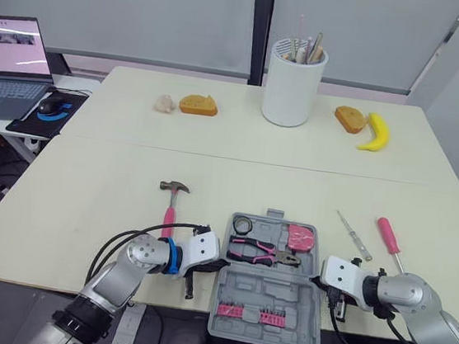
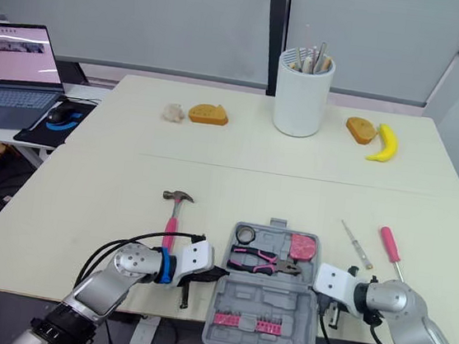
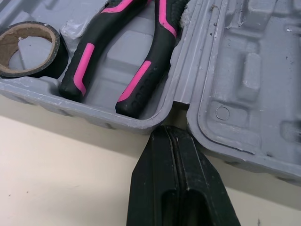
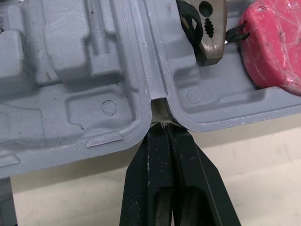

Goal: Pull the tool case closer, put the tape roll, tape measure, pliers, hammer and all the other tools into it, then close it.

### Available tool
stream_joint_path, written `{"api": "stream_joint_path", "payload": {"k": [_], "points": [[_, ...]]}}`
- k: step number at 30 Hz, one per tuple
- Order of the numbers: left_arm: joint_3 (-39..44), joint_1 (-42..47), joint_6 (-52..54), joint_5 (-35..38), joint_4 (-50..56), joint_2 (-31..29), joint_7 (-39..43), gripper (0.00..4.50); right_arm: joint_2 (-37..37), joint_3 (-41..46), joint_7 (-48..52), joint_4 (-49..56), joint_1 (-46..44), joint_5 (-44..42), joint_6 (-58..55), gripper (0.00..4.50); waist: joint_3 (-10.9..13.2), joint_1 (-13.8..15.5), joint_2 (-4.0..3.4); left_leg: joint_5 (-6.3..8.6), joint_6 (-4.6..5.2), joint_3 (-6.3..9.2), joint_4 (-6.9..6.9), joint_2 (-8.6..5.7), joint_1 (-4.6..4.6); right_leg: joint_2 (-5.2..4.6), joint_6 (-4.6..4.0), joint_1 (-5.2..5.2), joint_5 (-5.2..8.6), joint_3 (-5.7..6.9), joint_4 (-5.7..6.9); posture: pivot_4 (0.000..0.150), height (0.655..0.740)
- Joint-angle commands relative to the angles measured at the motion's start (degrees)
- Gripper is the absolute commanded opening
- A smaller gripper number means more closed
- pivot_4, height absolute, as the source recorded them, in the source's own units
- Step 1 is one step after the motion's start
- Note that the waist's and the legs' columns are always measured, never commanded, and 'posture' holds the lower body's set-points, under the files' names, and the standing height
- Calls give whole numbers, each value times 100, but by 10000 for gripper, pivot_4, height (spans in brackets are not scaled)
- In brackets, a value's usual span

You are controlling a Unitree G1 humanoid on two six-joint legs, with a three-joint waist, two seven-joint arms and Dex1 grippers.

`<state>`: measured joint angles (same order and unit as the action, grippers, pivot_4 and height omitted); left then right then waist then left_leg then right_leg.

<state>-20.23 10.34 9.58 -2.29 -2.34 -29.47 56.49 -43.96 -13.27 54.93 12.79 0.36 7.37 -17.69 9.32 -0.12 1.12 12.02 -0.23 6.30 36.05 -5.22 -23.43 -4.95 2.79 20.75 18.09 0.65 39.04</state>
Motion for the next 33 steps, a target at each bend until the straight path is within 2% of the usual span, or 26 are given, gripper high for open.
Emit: {"api": "stream_joint_path", "payload": {"k": [1, 10, 18, 33], "points": [[-40, 180, -66, -10, 7, 228, -204, 0, 262, -105, -127, 303, -229, -95, -33, 100, 0, -1, 0, 0, 0, 0, -1, 0, 7, 0, 0, -10, 0, 0, -1, 1500, 7400], [203, 776, -243, -98, -693, 536, -676, 0, 568, -12, -510, -304, -803, 58, 84, 100, 3, 0, -2, 1, 0, 4, -2, -7, 5, 0, 1, -10, 0, 2, -2, 1500, 7400], [190, 991, -374, -194, -964, 609, -745, 0, 809, 42, -831, -710, -1110, 123, 219, 100, 3, -8, -2, 0, -1, 3, -3, -10, -1, 0, 0, 0, 0, -2, -2, 1500, 7400], [208, 1035, -444, -262, -1022, 618, -815, 0, 801, 43, -893, -744, -1055, 116, 323, 100, 3, -8, -2, 0, -1, 2, -3, -10, -1, 0, 0, 0, 0, -3, 0, 1500, 7400]]}}
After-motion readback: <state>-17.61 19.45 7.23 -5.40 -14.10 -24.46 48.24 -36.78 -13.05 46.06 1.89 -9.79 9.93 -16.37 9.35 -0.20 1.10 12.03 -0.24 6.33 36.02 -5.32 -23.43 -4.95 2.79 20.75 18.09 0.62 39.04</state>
